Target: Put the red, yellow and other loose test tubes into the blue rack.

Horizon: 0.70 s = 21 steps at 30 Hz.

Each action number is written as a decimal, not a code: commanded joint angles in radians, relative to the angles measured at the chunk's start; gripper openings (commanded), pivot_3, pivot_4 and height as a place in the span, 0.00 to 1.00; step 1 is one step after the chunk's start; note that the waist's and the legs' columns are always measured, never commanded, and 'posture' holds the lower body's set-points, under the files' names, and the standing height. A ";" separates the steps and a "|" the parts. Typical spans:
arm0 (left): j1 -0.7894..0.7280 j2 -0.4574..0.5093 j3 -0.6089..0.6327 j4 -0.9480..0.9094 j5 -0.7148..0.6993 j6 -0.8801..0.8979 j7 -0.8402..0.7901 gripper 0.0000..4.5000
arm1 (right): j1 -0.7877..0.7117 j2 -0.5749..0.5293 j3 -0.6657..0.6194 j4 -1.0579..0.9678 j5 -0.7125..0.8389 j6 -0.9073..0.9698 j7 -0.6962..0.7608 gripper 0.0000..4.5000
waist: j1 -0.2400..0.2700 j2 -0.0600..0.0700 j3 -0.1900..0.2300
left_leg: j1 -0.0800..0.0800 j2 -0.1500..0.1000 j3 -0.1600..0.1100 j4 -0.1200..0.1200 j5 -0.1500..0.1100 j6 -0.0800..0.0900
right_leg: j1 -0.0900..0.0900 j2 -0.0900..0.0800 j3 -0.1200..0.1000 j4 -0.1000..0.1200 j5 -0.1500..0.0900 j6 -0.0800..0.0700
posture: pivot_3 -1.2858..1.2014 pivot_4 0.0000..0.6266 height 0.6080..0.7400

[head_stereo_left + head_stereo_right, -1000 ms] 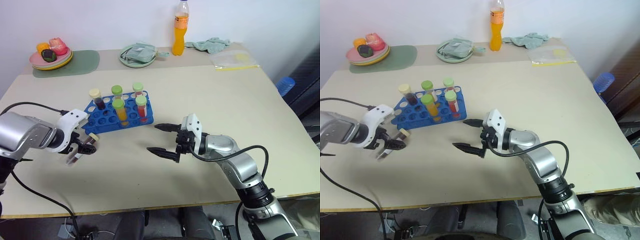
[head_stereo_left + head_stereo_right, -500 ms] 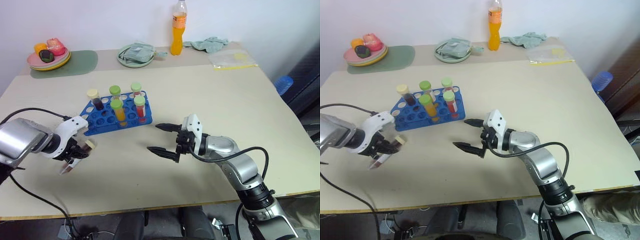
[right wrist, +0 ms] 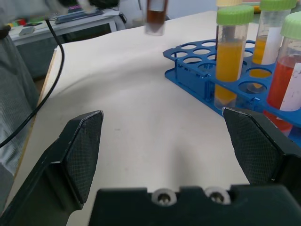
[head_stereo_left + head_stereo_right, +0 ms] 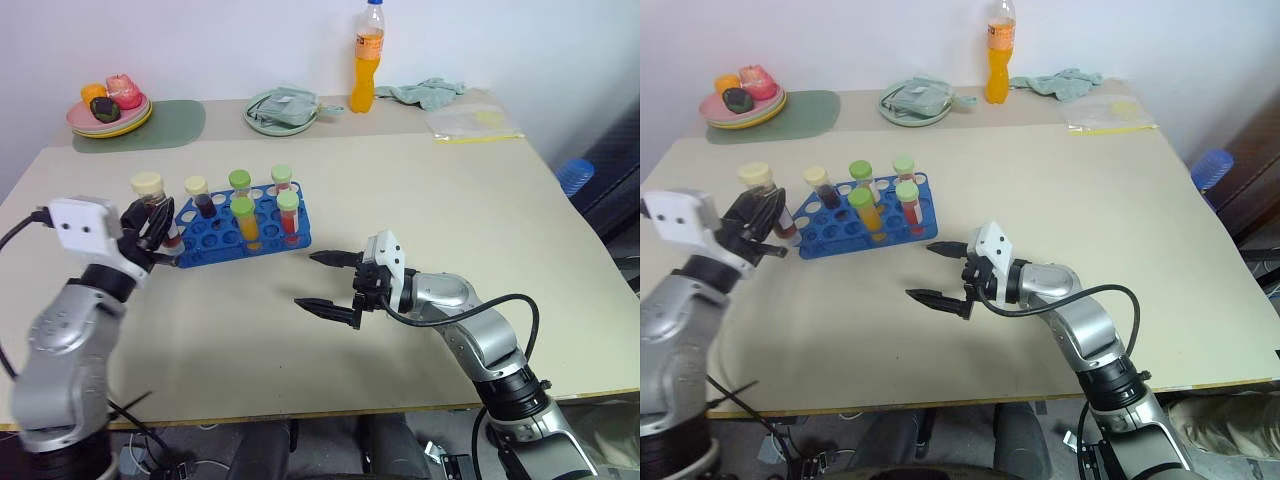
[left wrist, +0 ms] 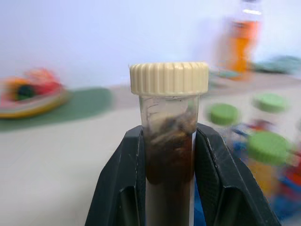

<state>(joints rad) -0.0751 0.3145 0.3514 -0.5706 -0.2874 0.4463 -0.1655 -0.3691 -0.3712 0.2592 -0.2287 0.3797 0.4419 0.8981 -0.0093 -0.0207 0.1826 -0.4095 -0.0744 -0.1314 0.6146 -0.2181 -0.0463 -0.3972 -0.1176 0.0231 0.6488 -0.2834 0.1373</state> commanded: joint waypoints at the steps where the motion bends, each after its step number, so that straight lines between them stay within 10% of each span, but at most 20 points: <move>1: -0.002 -0.048 -0.089 0.015 0.165 -0.160 0.105 0.24 | -0.029 0.010 -0.005 -0.010 0.014 -0.010 0.011 1.00 | -0.002 0.000 0.000 | 0.000 0.000 0.000 0.000 0.000 0.000 | 0.000 0.000 0.000 0.000 0.000 0.000 | 0.52 0.24 1.00; 21: -0.119 -0.160 -0.212 0.453 0.251 -0.498 0.131 0.24 | -0.012 0.018 -0.007 -0.042 0.014 0.010 -0.039 1.00 | -0.001 0.001 -0.001 | 0.000 0.000 0.001 0.000 0.000 0.000 | 0.000 0.001 0.000 0.000 0.000 0.000 | 0.52 0.24 1.00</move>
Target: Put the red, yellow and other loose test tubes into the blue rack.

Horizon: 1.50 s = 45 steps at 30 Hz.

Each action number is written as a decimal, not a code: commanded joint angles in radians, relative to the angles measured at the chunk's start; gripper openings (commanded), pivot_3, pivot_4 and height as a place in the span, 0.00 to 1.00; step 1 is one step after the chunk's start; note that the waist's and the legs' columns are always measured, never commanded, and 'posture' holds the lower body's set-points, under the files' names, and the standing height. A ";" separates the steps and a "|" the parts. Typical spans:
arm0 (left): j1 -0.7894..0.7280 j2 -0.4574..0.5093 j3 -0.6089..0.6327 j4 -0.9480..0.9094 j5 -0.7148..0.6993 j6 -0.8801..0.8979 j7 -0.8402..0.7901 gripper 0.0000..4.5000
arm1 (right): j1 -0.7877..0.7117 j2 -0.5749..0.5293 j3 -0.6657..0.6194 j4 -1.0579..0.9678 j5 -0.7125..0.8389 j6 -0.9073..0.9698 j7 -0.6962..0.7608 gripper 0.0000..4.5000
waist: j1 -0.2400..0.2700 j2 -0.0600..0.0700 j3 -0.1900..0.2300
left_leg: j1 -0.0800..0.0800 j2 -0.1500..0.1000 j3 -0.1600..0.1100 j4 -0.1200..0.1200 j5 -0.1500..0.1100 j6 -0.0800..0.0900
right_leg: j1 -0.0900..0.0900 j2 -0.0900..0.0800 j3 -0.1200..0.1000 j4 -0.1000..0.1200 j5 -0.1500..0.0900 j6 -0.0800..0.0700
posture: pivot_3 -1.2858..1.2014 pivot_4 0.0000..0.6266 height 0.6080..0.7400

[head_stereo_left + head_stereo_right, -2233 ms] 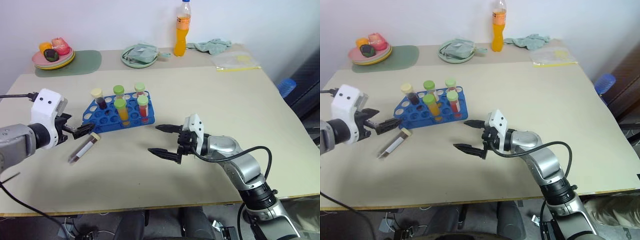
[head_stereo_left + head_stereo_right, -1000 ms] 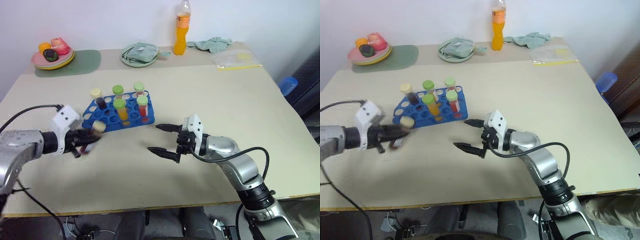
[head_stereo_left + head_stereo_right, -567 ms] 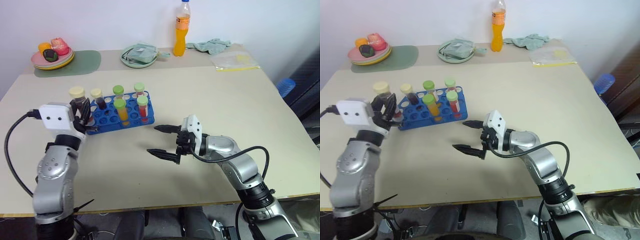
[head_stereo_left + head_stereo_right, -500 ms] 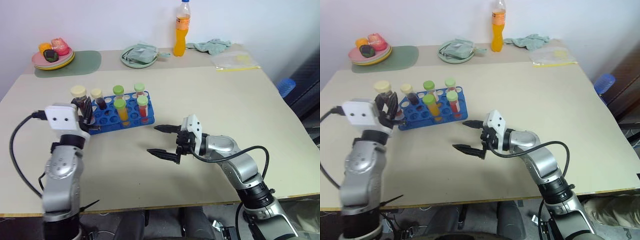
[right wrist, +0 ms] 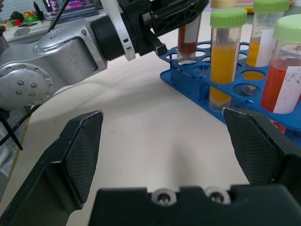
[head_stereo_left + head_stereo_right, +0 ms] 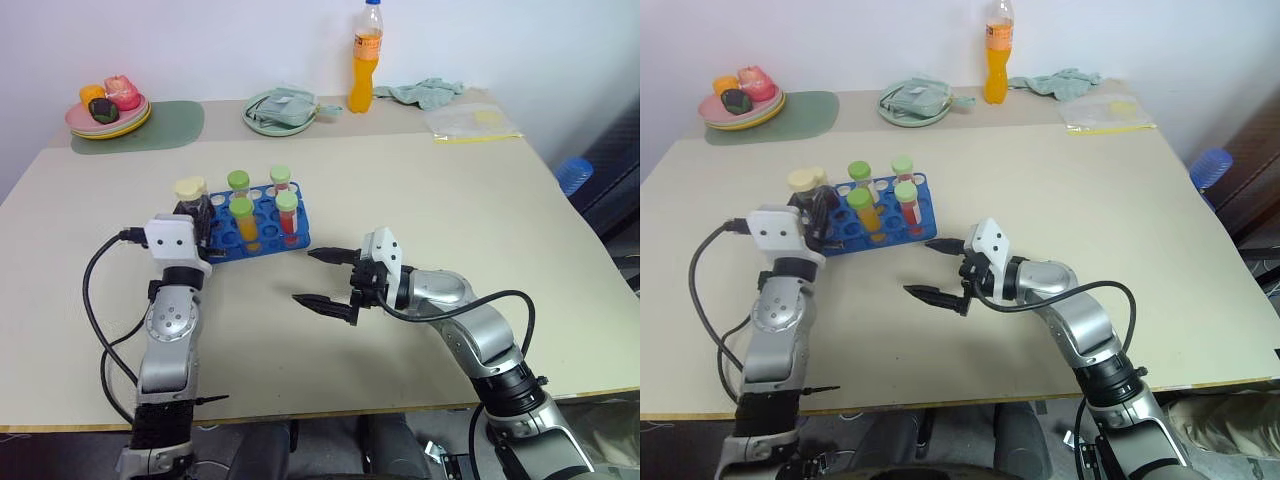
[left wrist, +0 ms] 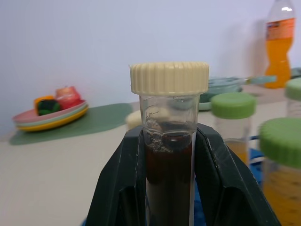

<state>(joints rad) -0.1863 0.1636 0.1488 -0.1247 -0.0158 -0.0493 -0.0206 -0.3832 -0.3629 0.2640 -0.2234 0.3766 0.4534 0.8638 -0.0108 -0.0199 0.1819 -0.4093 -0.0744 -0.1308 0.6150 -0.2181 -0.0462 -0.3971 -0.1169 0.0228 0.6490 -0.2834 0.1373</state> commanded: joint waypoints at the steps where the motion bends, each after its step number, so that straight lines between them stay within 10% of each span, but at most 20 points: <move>1: -0.006 -0.012 -0.011 0.005 -0.024 -0.001 -0.017 0.24 | 0.003 0.010 -0.012 -0.048 0.018 0.000 -0.007 1.00 | 0.000 0.000 0.000 | 0.000 0.000 0.000 0.000 0.000 0.000 | 0.000 0.000 0.000 0.000 0.000 0.000 | 0.52 0.24 1.00; 37: 0.028 -0.044 -0.005 0.000 -0.019 0.044 0.019 0.24 | 0.007 0.003 -0.016 -0.049 0.039 0.017 -0.003 1.00 | 0.000 0.000 0.000 | 0.000 0.000 -0.001 0.000 0.000 0.000 | 0.000 0.000 0.000 0.000 0.000 0.000 | 0.52 0.24 1.00; 45: 0.049 -0.055 0.017 -0.048 -0.034 0.060 0.034 0.99 | 0.001 0.002 -0.032 -0.038 0.032 -0.003 -0.008 1.00 | -0.001 0.000 0.000 | 0.000 0.000 -0.001 0.000 0.000 0.000 | 0.000 0.000 0.000 0.000 0.000 0.000 | 0.52 0.24 1.00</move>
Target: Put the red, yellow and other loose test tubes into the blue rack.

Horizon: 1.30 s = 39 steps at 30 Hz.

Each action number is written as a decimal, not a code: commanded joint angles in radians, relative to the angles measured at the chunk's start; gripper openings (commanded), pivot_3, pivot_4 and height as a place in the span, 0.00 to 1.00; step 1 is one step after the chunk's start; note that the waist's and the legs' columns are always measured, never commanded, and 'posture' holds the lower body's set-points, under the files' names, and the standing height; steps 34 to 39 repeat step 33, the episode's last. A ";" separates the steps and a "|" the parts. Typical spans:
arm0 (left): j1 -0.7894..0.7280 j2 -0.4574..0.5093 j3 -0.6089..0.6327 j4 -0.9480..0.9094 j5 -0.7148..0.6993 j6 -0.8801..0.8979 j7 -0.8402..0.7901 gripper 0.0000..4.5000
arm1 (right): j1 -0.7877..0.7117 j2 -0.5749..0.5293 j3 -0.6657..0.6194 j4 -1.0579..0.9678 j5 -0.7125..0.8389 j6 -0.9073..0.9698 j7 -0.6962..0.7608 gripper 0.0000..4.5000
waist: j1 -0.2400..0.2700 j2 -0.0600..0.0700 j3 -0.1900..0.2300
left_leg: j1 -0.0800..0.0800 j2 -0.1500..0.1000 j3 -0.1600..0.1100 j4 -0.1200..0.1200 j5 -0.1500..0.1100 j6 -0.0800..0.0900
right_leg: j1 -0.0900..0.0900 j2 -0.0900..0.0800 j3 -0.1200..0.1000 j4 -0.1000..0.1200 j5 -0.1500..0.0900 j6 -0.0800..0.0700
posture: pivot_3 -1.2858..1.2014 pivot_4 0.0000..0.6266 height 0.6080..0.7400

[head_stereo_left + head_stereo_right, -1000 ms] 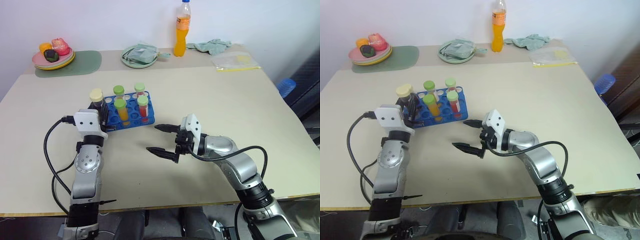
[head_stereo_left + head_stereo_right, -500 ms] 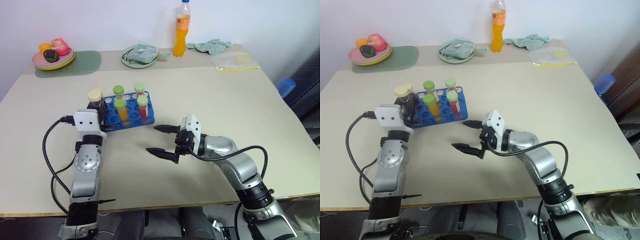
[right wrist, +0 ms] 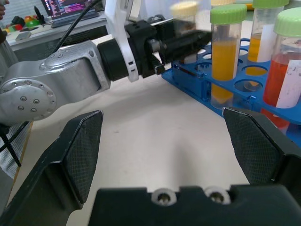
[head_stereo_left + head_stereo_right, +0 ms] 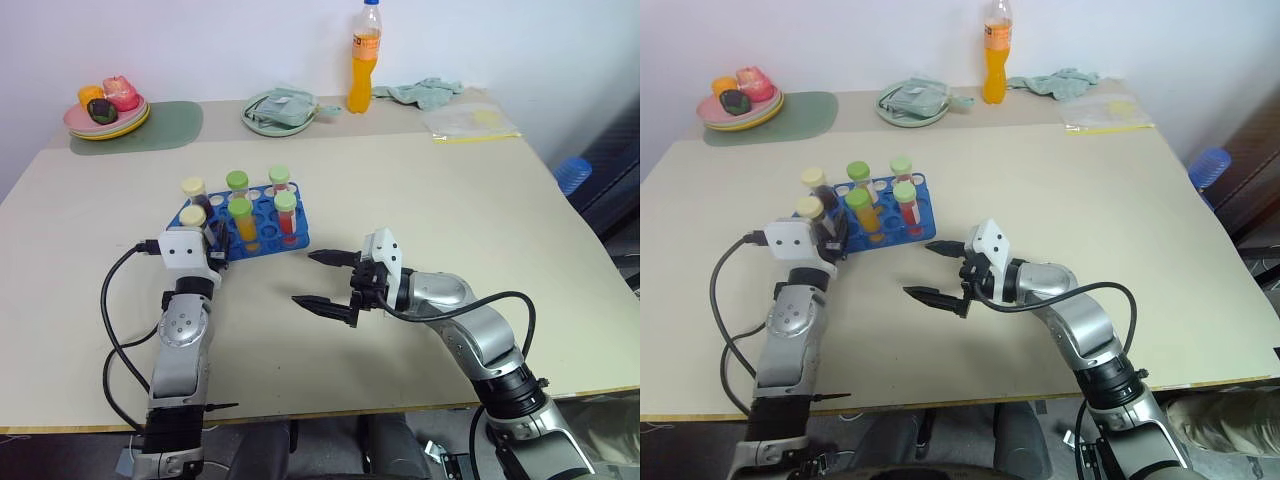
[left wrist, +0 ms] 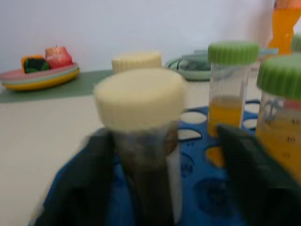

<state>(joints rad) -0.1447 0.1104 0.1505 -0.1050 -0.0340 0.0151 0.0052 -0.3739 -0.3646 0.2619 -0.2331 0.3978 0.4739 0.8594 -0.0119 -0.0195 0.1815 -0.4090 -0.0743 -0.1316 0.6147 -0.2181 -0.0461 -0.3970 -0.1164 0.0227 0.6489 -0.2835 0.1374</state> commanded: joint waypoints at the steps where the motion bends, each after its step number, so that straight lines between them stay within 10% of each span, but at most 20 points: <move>1: 0.014 -0.001 0.025 -0.083 -0.030 -0.001 0.003 0.99 | -0.012 0.005 -0.035 -0.027 0.010 -0.025 -0.009 1.00 | 0.000 0.000 0.000 | 0.000 0.000 0.000 0.000 0.000 0.000 | 0.000 0.000 0.000 0.000 0.000 0.000 | 0.52 0.24 1.00; 16: 0.451 0.396 0.372 -0.385 -0.382 0.296 -0.395 0.99 | 0.094 -0.296 -0.374 0.029 0.017 -0.015 -0.004 1.00 | 0.005 0.000 0.000 | 0.000 0.001 0.001 -0.001 -0.001 0.001 | 0.002 -0.001 0.000 -0.002 0.000 -0.001 | 0.52 0.24 1.00; 39: 0.514 0.310 0.383 -0.462 -0.354 0.358 -0.300 0.99 | 0.072 -0.326 -0.364 0.258 -0.051 -0.170 0.045 1.00 | 0.001 0.001 0.000 | 0.000 0.003 0.001 -0.001 -0.001 0.002 | 0.002 -0.001 0.000 -0.003 -0.001 -0.001 | 0.52 0.24 1.00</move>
